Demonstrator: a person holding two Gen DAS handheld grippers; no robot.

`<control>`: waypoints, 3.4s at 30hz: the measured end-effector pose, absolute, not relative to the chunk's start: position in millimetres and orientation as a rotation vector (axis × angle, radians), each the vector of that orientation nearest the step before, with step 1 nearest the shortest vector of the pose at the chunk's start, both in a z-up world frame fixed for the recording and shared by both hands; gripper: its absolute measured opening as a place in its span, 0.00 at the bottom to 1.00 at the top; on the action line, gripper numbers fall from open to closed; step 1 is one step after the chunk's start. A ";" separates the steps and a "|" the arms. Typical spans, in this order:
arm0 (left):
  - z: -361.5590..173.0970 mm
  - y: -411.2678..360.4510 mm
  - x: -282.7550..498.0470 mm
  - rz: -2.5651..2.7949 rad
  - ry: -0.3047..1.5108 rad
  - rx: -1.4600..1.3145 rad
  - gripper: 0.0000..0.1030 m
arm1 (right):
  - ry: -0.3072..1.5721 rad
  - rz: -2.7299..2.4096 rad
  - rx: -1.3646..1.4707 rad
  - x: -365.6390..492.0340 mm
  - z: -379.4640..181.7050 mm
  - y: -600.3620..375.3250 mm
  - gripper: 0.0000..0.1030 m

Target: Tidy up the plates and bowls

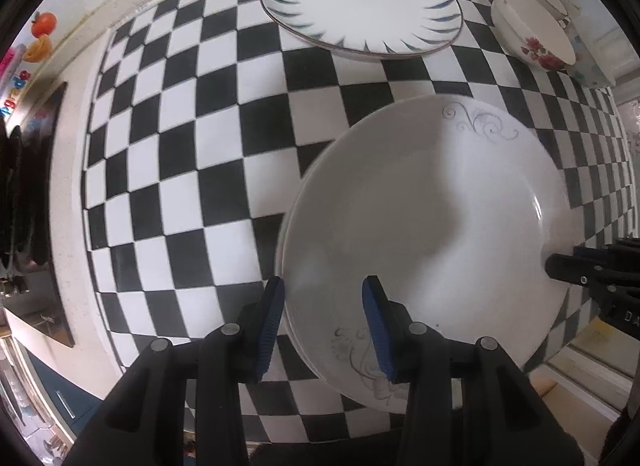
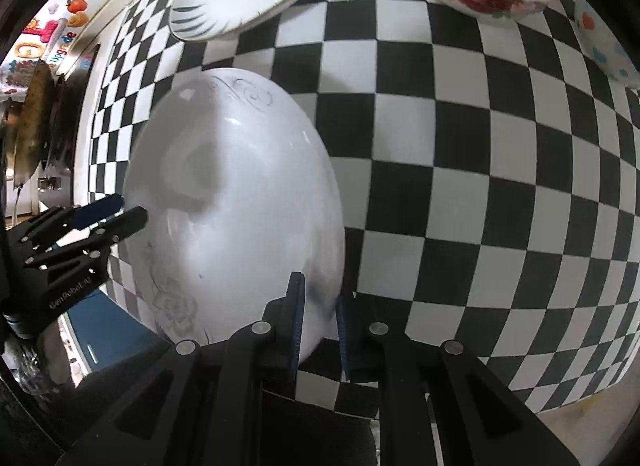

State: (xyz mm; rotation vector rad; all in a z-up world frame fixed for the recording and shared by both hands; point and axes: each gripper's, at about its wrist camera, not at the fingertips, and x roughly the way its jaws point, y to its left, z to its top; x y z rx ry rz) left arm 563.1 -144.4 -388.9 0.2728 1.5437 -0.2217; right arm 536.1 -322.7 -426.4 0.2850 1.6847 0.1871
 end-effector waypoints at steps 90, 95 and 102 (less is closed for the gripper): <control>-350.8 -116.5 743.0 -0.249 1.471 -0.133 0.35 | 1.642 0.263 0.321 775.1 -402.2 -355.3 0.22; -328.7 -109.1 720.5 -0.269 1.454 -0.145 0.35 | 1.613 0.276 0.310 752.1 -376.1 -357.5 0.22; -311.8 -97.4 674.9 -0.287 1.451 -0.097 0.35 | 1.596 0.301 0.314 695.1 -357.1 -349.2 0.19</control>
